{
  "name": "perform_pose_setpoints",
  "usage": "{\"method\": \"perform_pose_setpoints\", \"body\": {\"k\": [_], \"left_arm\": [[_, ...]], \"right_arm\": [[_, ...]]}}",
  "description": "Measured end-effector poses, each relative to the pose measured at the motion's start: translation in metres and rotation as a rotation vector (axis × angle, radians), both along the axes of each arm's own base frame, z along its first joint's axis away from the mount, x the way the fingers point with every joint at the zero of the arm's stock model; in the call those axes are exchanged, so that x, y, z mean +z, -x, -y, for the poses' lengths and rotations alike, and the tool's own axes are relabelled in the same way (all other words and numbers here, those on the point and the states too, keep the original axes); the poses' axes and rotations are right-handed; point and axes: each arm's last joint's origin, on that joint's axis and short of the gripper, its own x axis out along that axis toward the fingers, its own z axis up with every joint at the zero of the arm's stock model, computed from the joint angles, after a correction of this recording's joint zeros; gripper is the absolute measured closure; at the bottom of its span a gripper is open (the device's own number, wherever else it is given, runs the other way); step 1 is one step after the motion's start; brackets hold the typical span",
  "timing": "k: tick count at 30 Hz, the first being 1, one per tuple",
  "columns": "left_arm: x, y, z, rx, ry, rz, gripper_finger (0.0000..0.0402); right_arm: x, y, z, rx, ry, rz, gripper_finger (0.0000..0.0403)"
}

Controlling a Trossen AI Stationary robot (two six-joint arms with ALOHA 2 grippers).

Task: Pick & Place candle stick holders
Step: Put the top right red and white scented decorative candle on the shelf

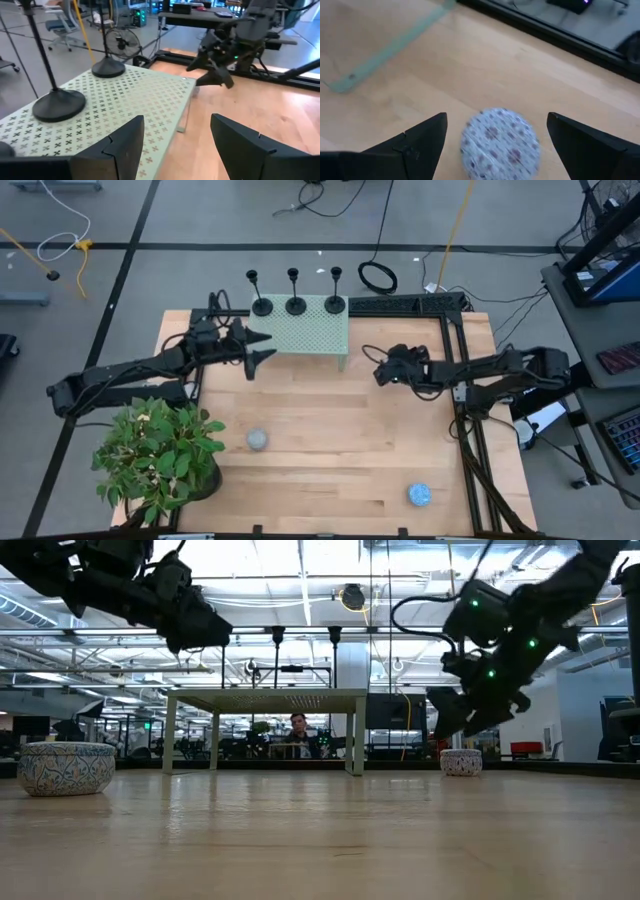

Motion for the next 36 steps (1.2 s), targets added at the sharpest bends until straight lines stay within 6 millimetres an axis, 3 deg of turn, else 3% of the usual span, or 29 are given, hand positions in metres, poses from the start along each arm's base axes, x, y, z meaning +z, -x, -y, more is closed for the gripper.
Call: {"method": "perform_pose_setpoints", "body": {"k": [6,13,28,36], "left_arm": [[0.0,-0.002,0.004,-0.016,-0.002,0.0,0.0165],[0.002,-0.004,0.007,-0.033,-0.006,0.015,0.0165],[0.011,-0.008,0.014,-0.073,-0.022,0.11,0.0165],[0.011,-0.01,0.018,-0.095,-0.027,0.107,0.0165]], "right_arm": [[-0.022,0.016,0.005,0.015,0.059,0.184,0.0067],[-0.033,0.032,0.0,0.118,0.054,0.299,0.0067],[-0.058,0.032,0.001,0.126,0.113,0.103,0.0067],[-0.054,0.03,0.005,0.086,0.123,0.154,0.0067]]}}
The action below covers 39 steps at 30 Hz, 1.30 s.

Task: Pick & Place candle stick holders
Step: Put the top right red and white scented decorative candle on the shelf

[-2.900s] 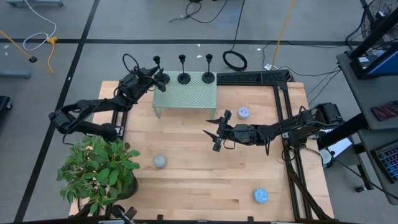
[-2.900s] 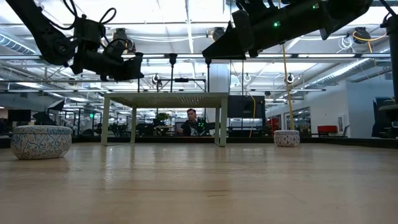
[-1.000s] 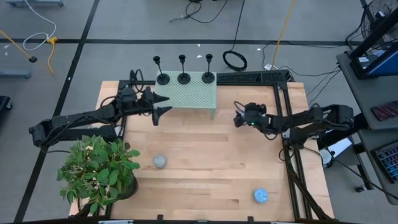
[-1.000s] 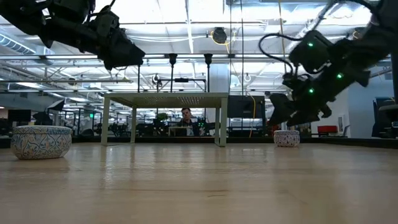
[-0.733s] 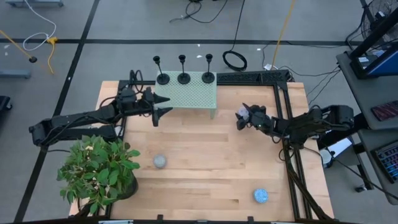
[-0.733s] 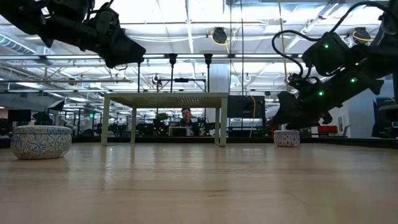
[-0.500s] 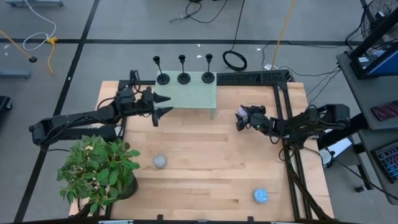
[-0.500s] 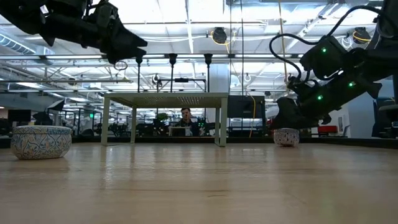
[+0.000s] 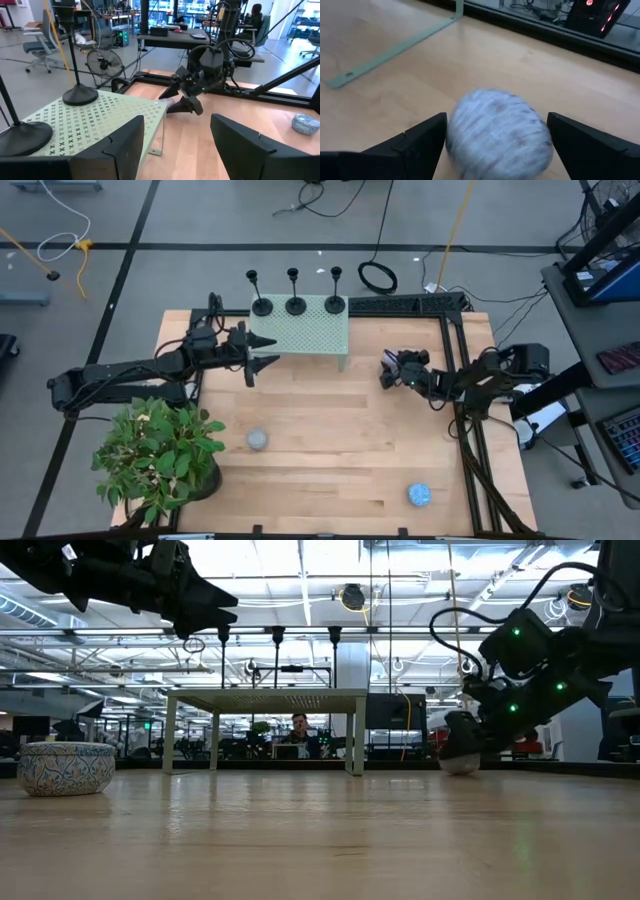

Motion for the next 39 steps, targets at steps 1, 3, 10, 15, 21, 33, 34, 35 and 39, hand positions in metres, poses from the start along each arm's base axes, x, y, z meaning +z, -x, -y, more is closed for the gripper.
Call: {"method": "perform_pose_setpoints", "body": {"k": [1,3,10,15,21,33,34,35,39], "left_arm": [[0.0,0.0,0.0,0.0,0.0,-0.001,0.0165],[0.0,0.0,0.0,0.0,0.001,-0.003,0.0165],[-0.005,0.001,0.0,0.001,0.019,-0.046,0.0165],[-0.007,0.001,0.0,0.001,0.03,-0.066,0.0165],[-0.007,0.001,0.0,0.001,0.03,-0.067,0.0165],[-0.007,0.001,0.0,0.001,0.03,-0.067,0.0165],[-0.007,0.001,0.0,0.001,0.03,-0.067,0.0165],[-0.007,0.001,0.0,0.001,0.03,-0.067,0.0165],[-0.007,0.001,0.0,0.001,0.03,-0.067,0.0165]], "right_arm": [[0.0,0.0,0.001,-0.003,-0.002,0.0,0.0067],[-0.001,0.001,0.002,-0.015,-0.011,0.006,0.0067],[-0.001,0.001,0.004,0.0,-0.041,0.025,0.009],[-0.002,0.002,0.004,0.005,-0.073,0.026,0.0099],[-0.004,0.004,0.005,-0.041,-0.085,0.031,0.0105],[0.0,0.004,0.004,-0.024,-0.076,0.039,0.0116],[0.003,0.004,0.004,-0.012,-0.071,0.046,0.0116],[0.006,0.004,0.004,-0.001,-0.058,0.054,0.0116],[0.026,0.004,0.004,0.027,0.016,0.121,0.0116]]}}
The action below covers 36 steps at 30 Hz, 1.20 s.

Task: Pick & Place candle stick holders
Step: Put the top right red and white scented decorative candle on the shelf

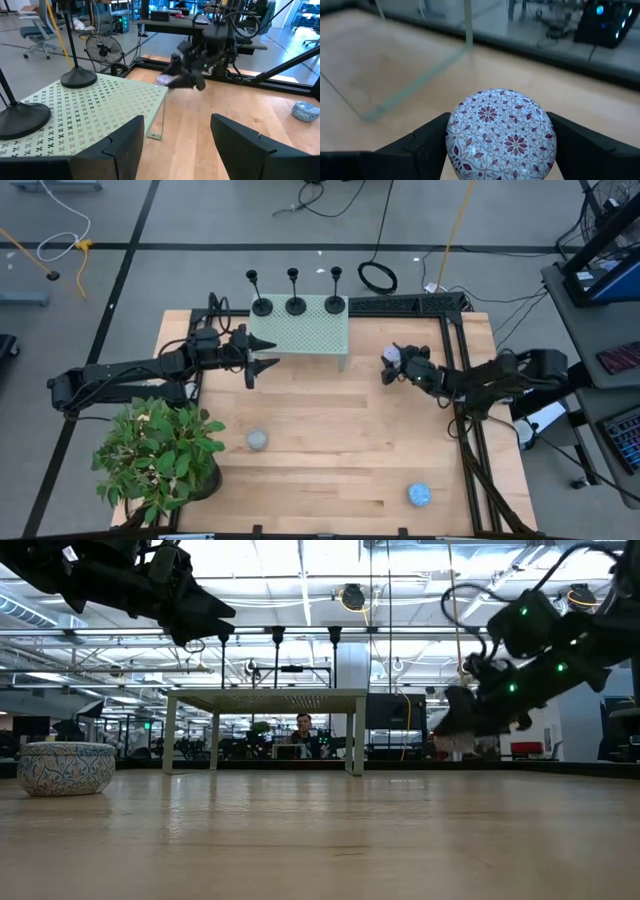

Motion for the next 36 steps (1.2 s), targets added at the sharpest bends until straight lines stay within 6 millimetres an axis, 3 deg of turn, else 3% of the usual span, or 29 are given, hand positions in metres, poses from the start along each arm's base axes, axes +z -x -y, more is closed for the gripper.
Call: {"method": "perform_pose_setpoints", "body": {"k": [4,9,14,18,22,27,31,36], "left_arm": [[0.0,0.0,0.0,0.0,-0.001,0.0,0.0165],[0.0,0.0,0.0,0.0,0.0,0.001,0.0165],[0.0,0.0,0.0,0.0,-0.004,0.0,0.0165],[0.0,0.0,0.0,0.0,-0.007,0.003,0.0165],[0.0,0.0,0.0,0.0,-0.006,0.002,0.0165],[0.0,0.0,0.0,0.0,0.001,0.001,0.0165],[0.0,0.0,0.001,-0.005,0.005,-0.001,0.0165],[-0.001,0.0,0.001,-0.005,0.007,-0.007,0.0165]], "right_arm": [[0.027,-0.002,0.0,0.018,0.057,0.122,0.0116],[0.071,-0.016,-0.003,0.199,0.151,0.279,0.0116],[0.119,-0.049,-0.012,0.316,0.291,0.279,0.0116],[0.14,-0.085,-0.012,0.367,0.324,0.19,0.0116],[0.138,-0.121,0.003,0.349,0.276,0.092,0.0115],[0.116,-0.16,0.019,0.345,0.217,-0.05,0.0115],[0.114,-0.175,0.029,0.328,0.208,-0.066,0.0115],[0.109,-0.175,0.036,0.312,0.188,-0.094,0.0111]]}}
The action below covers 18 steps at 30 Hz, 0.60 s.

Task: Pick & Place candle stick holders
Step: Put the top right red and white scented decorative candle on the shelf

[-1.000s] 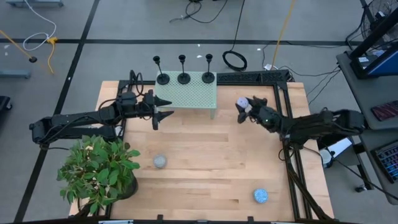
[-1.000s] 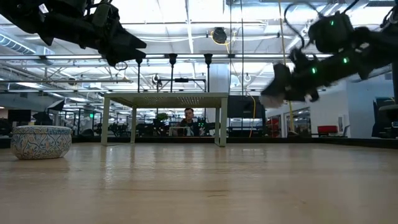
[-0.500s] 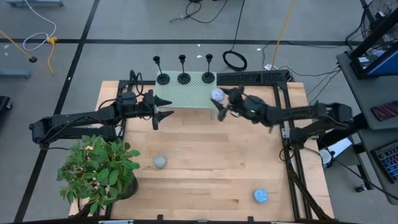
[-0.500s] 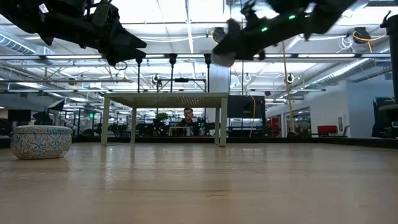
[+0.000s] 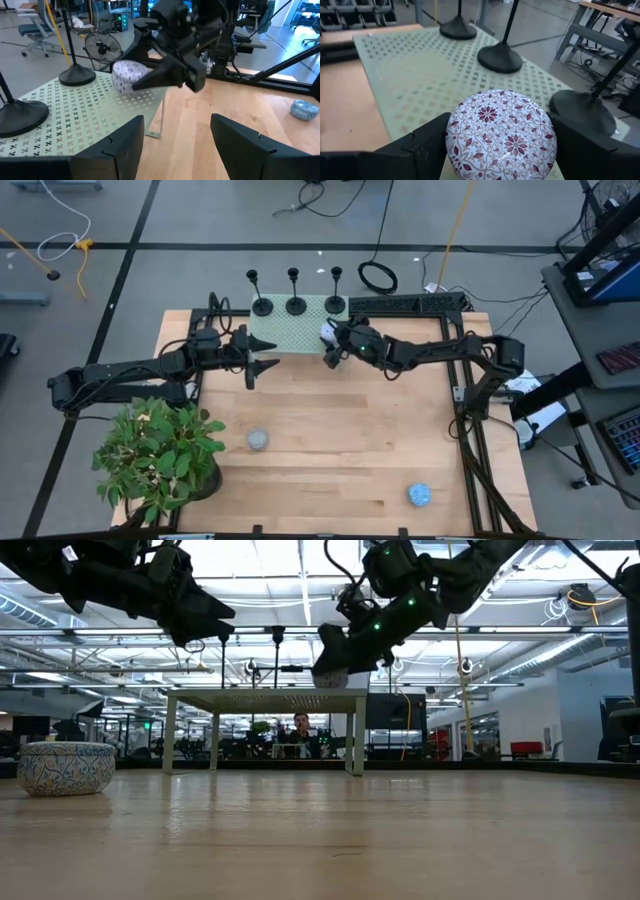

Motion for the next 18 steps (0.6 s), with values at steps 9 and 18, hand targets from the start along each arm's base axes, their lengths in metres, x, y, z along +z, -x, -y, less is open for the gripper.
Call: {"method": "perform_pose_setpoints", "body": {"k": [9,18], "left_arm": [[0.0,0.0,0.0,-0.001,-0.006,-0.002,0.0165],[0.0,0.0,0.0,-0.002,-0.005,-0.005,0.0165]], "right_arm": [[-0.003,0.006,0.015,0.016,-0.093,0.003,0.0089],[-0.002,0.007,0.021,0.077,-0.048,-0.024,0.0086]]}}
